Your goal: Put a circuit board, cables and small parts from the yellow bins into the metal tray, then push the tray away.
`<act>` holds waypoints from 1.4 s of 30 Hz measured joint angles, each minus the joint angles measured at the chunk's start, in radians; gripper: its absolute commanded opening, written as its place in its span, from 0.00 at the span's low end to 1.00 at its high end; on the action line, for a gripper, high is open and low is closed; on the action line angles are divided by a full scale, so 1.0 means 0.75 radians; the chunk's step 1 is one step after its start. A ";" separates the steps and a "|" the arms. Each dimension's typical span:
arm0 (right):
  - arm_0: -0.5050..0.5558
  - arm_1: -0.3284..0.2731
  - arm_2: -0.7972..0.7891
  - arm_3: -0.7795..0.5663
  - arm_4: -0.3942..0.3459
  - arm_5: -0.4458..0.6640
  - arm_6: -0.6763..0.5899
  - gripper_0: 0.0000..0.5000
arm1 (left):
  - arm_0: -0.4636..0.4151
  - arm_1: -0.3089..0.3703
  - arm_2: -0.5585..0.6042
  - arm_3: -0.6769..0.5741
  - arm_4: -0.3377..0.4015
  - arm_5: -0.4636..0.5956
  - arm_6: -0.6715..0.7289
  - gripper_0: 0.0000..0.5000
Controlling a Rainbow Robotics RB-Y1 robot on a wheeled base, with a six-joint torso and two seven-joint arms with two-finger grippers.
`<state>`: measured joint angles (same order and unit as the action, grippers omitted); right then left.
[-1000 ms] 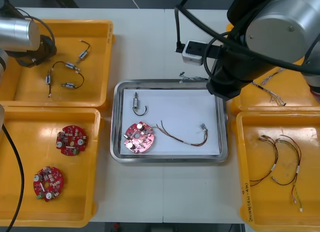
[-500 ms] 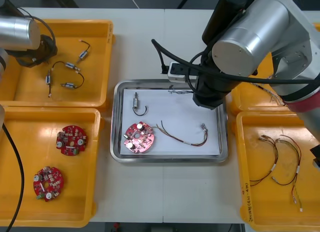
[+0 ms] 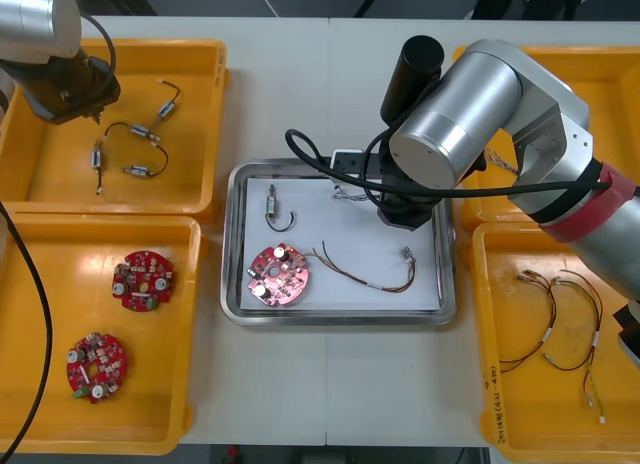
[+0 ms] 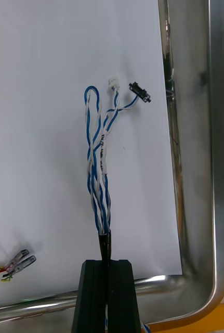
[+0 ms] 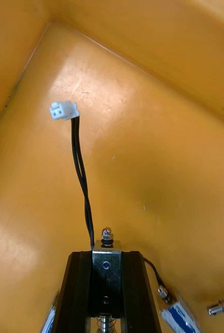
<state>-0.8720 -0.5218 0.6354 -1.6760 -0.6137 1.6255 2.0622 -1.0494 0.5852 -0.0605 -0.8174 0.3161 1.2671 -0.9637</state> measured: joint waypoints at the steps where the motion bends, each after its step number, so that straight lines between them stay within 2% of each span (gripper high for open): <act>1: 0.000 0.000 0.004 0.010 0.003 -0.010 0.001 0.00 | 0.000 0.000 0.001 -0.019 -0.004 0.025 0.000 0.00; 9: 0.000 0.000 0.040 0.088 0.010 -0.074 0.004 0.00 | 0.055 0.000 0.011 -0.255 -0.007 0.220 0.000 0.00; 10: 0.000 0.000 0.042 0.092 0.010 -0.074 0.004 0.06 | 0.066 0.000 0.013 -0.289 -0.007 0.243 0.000 0.00; 11: 0.000 0.000 0.043 0.094 0.010 -0.074 0.004 0.21 | 0.076 0.000 0.015 -0.320 -0.006 0.265 0.000 0.00; 12: 0.000 0.000 0.044 0.095 0.012 -0.074 0.005 0.55 | 0.087 0.000 0.016 -0.355 -0.005 0.292 0.000 0.00; 13: 0.000 0.000 0.045 0.096 0.014 -0.075 0.005 0.81 | 0.098 0.000 0.017 -0.388 -0.003 0.314 0.000 0.00; 15: 0.000 0.000 0.047 0.096 0.021 -0.075 0.005 1.00 | 0.117 0.000 0.018 -0.456 0.002 0.366 0.000 0.00; 23: 0.000 0.000 0.049 0.099 0.042 -0.081 0.005 1.00 | 0.183 0.000 0.018 -0.714 0.067 0.567 0.000 0.00; 32: 0.000 0.003 0.049 0.094 0.042 -0.063 0.005 1.00 | 0.263 0.000 0.018 -0.942 0.120 0.674 0.000 0.00; 42: 0.001 0.071 -0.073 -0.009 0.058 0.229 0.004 1.00 | 0.299 -0.017 0.018 -1.119 0.203 0.781 0.001 0.00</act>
<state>-0.8716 -0.4685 0.5807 -1.6829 -0.5702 1.7972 2.0652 -0.8252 0.5721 -0.0473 -1.6568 0.4685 1.8532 -0.9633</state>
